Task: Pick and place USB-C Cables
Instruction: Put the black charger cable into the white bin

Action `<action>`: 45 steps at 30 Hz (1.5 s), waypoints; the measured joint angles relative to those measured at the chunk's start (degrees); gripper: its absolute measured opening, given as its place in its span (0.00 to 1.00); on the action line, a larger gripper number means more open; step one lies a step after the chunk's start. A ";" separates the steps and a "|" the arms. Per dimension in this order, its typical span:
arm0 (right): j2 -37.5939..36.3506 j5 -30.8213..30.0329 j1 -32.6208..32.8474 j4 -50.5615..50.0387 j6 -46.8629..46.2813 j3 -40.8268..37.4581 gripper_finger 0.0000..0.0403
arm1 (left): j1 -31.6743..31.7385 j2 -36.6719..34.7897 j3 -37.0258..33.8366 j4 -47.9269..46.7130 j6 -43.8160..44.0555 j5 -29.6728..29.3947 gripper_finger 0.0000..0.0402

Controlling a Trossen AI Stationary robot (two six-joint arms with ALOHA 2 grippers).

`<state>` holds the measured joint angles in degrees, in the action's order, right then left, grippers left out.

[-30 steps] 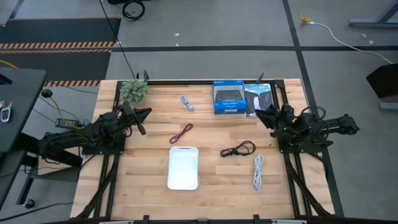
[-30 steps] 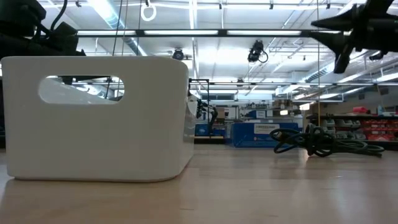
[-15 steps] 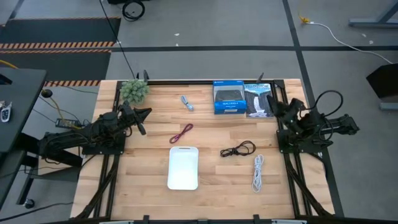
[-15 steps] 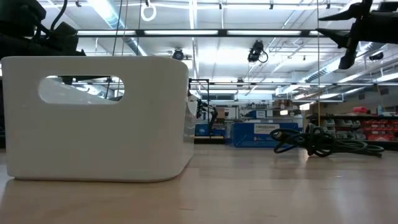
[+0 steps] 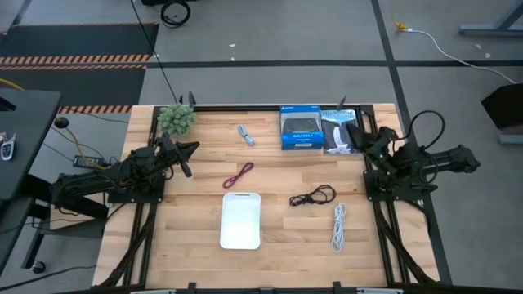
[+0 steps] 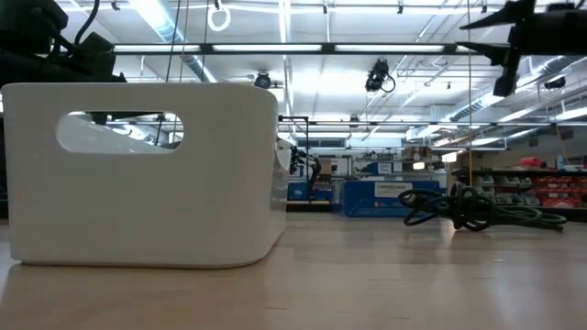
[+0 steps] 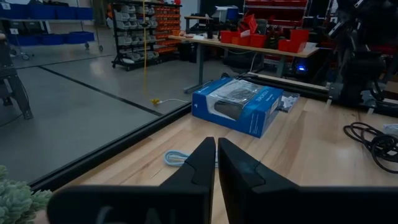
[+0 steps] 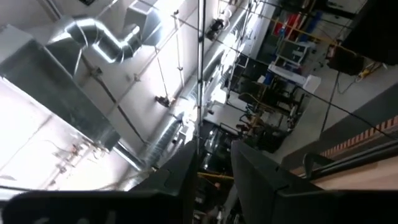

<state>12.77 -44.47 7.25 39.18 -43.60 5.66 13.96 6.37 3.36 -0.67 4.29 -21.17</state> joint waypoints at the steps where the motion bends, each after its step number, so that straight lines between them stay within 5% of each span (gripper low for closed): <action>1: 1.80 0.05 0.00 0.01 0.98 1.12 0.26 | -0.02 0.00 0.00 0.00 0.00 0.00 0.06; 9: 14.95 0.21 0.00 -2.22 8.82 9.35 0.26 | -0.02 -0.02 0.00 0.00 0.00 -0.01 0.06; 15: 22.06 2.79 -0.19 -16.83 6.02 16.27 0.26 | -0.02 -0.02 0.00 0.00 0.00 -0.02 0.06; 22: 30.58 16.49 -4.41 -43.37 -1.19 26.52 0.26 | -0.01 -0.01 0.00 0.00 0.00 -0.01 0.06; 31: 44.96 36.69 -9.64 -69.21 3.40 37.85 0.33 | -0.01 0.00 0.00 -0.01 0.00 -0.01 0.06; 39: 58.16 49.49 -9.76 -75.08 13.12 42.32 0.54 | 0.00 0.00 0.00 0.00 0.00 0.00 0.06; 45: 66.36 51.18 -4.87 -76.95 22.69 44.46 0.59 | -0.02 0.00 0.00 0.00 0.00 0.00 0.06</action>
<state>79.12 6.72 2.38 -37.78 -20.91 50.12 13.94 6.37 3.36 -0.67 4.29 -21.17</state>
